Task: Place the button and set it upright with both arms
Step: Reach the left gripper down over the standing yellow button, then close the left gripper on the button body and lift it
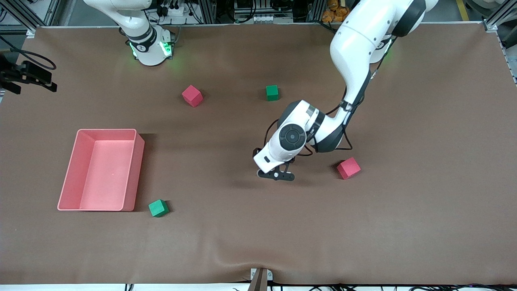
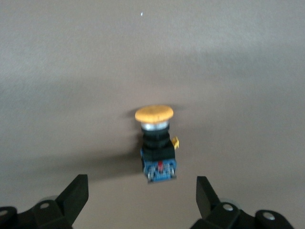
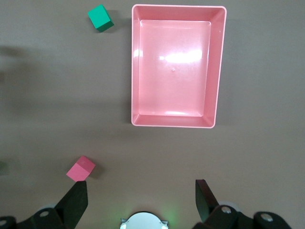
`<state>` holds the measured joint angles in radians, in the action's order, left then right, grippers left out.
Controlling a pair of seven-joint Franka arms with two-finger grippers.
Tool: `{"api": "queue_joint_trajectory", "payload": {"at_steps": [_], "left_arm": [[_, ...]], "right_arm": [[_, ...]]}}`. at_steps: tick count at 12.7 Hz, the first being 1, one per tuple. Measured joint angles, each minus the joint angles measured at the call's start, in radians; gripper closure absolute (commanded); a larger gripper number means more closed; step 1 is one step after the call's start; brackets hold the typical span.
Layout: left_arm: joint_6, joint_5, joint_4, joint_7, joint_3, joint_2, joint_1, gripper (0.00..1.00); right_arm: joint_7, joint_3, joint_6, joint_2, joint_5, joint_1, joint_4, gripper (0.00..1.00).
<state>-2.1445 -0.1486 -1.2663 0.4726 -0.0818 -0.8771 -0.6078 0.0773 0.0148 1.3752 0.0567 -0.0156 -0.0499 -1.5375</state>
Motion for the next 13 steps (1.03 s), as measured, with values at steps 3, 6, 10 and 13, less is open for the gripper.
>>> {"api": "queue_joint_trajectory", "payload": {"at_steps": [3,6,10,13], "left_arm": [[-0.033,0.000,0.035,0.000,0.037,-0.049,-0.039,0.13],[-0.037,0.000,0.040,-0.001,0.047,-0.059,-0.058,0.20],[-0.049,0.000,0.040,-0.023,0.049,-0.084,-0.058,0.28],[-0.056,0.000,0.041,-0.047,0.049,-0.097,-0.058,0.56]], "right_arm": [[-0.082,0.055,-0.028,0.000,0.000,0.068,0.009,0.00],[-0.087,0.079,-0.027,0.000,-0.013,0.077,0.008,0.00],[-0.085,0.085,-0.011,-0.008,-0.016,0.075,0.008,0.00],[-0.075,0.088,0.006,-0.039,-0.016,0.067,0.038,0.00]]}}
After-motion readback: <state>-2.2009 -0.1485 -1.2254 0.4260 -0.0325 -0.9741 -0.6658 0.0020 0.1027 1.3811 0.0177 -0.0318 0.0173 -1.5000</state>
